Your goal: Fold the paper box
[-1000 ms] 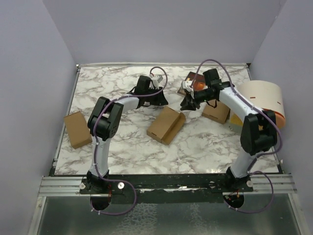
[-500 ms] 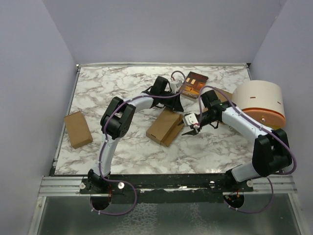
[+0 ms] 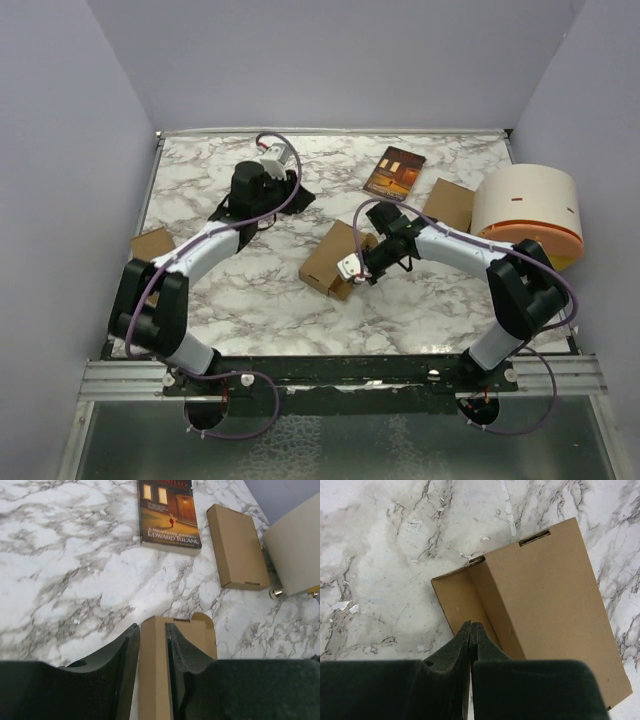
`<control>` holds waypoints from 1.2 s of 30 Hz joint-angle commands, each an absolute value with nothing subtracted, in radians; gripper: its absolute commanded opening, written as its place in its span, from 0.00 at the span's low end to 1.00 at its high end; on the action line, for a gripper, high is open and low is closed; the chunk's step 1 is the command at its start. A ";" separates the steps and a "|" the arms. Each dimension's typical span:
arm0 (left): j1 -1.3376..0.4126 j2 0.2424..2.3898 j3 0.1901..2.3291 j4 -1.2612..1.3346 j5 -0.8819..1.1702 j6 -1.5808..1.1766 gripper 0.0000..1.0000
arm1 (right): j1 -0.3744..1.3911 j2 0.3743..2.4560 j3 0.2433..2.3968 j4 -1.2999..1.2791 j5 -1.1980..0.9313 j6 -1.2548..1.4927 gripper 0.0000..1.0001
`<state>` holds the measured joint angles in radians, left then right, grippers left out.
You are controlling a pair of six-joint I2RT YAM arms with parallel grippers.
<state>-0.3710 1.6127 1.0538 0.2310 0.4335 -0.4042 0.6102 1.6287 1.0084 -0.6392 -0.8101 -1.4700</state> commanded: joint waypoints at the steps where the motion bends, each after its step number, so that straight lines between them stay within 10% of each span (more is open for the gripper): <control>1: -0.378 1.430 0.816 0.280 0.243 -0.436 0.30 | 0.658 1.671 1.049 -0.558 -0.690 -1.408 0.01; 16: -0.366 0.643 0.350 0.144 -0.211 -0.603 0.36 | 0.835 1.902 1.300 -0.355 -0.535 -1.073 0.02; 27: -0.365 0.572 0.292 0.098 -0.090 -0.705 0.37 | 0.823 2.030 1.626 -0.436 -0.627 -0.776 0.13; 36: -0.367 0.717 0.152 0.352 0.141 -0.838 0.28 | 0.524 1.960 1.543 -0.217 -0.838 -0.405 0.48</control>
<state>-0.3683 0.6548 0.2119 0.1951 -0.0029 -0.7486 0.6930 1.9469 1.5414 -0.3611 -0.7338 -0.6525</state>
